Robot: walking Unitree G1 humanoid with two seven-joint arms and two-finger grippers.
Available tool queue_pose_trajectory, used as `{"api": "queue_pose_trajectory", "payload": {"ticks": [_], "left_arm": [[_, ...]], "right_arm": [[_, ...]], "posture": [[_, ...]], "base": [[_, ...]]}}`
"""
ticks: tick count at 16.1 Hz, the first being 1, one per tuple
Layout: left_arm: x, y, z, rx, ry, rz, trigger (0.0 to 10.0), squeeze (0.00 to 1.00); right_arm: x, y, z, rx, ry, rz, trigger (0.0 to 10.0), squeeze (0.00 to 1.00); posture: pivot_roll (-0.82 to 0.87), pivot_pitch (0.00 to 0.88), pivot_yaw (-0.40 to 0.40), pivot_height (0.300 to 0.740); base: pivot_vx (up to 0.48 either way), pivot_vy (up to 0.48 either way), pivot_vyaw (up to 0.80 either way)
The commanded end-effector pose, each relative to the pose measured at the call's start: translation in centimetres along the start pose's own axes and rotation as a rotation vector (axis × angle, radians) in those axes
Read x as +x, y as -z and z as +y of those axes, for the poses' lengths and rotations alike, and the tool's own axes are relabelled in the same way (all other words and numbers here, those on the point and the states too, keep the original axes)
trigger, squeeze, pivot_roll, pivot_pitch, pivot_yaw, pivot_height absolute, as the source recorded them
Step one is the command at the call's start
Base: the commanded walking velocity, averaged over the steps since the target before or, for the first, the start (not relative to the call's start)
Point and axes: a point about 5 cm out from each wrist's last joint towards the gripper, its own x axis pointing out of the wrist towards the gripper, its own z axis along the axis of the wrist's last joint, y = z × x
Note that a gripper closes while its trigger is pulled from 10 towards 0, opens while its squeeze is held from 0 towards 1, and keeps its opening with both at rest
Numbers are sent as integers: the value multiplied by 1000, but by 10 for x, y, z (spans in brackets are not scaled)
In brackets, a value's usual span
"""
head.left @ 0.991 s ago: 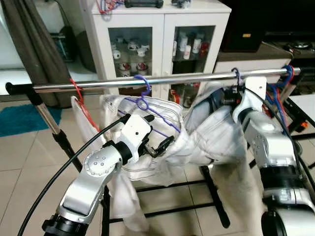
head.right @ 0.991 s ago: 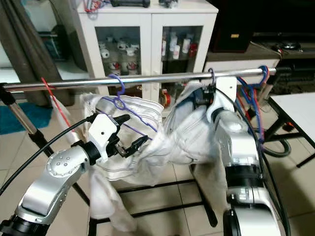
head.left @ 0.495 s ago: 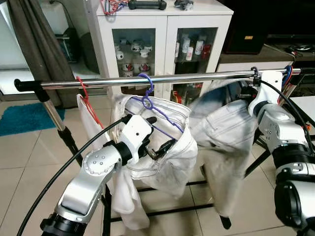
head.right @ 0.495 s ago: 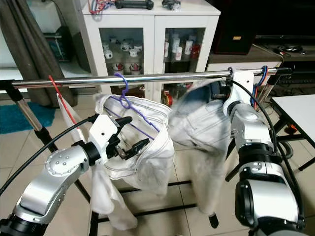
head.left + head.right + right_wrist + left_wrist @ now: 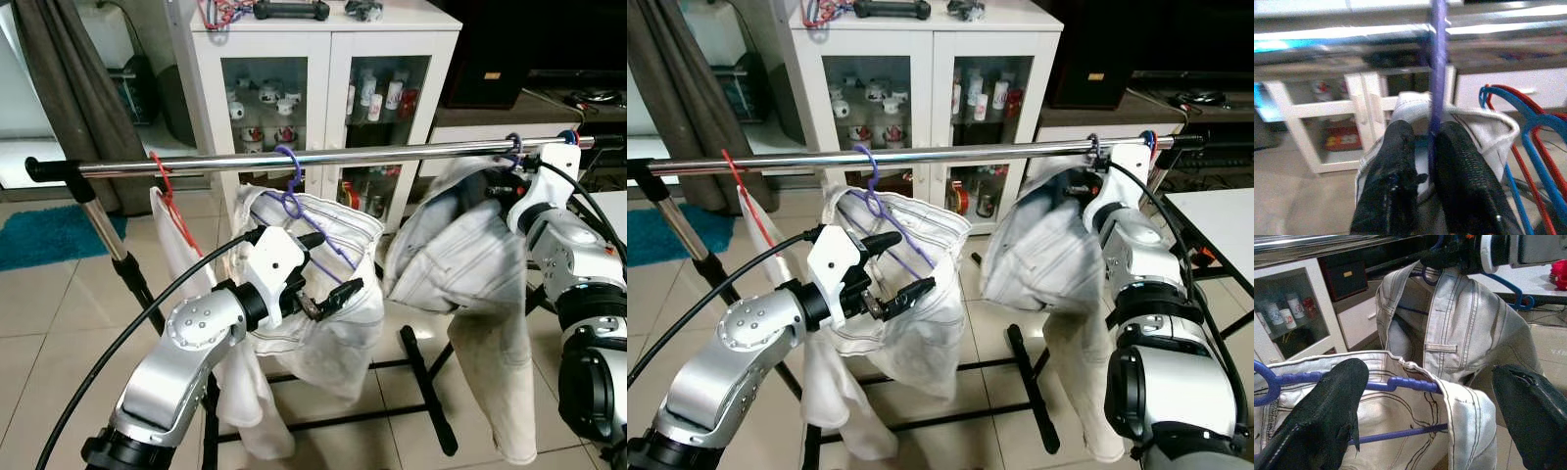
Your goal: Hang hanger
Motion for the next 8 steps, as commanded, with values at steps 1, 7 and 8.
{"api": "queue_pose_trajectory", "payload": {"ticks": [1,7,8], "left_arm": [[-3,-3,4,9,-33,-9,10000,0],[-30,2,30,-40,-320,25,10000,0],[-38,7,31,-67,-372,58,10000,90]], "right_arm": [[-1,-9,2,-15,-46,-43,10000,1000],[-68,-24,11,-77,-307,-86,10000,1000],[-94,-20,21,-79,-387,-76,10000,1000]], "posture": [[76,0,-31,740],[84,0,-18,740],[85,0,-7,740]], "base": [[0,0,0],[0,0,0],[0,0,0]]}}
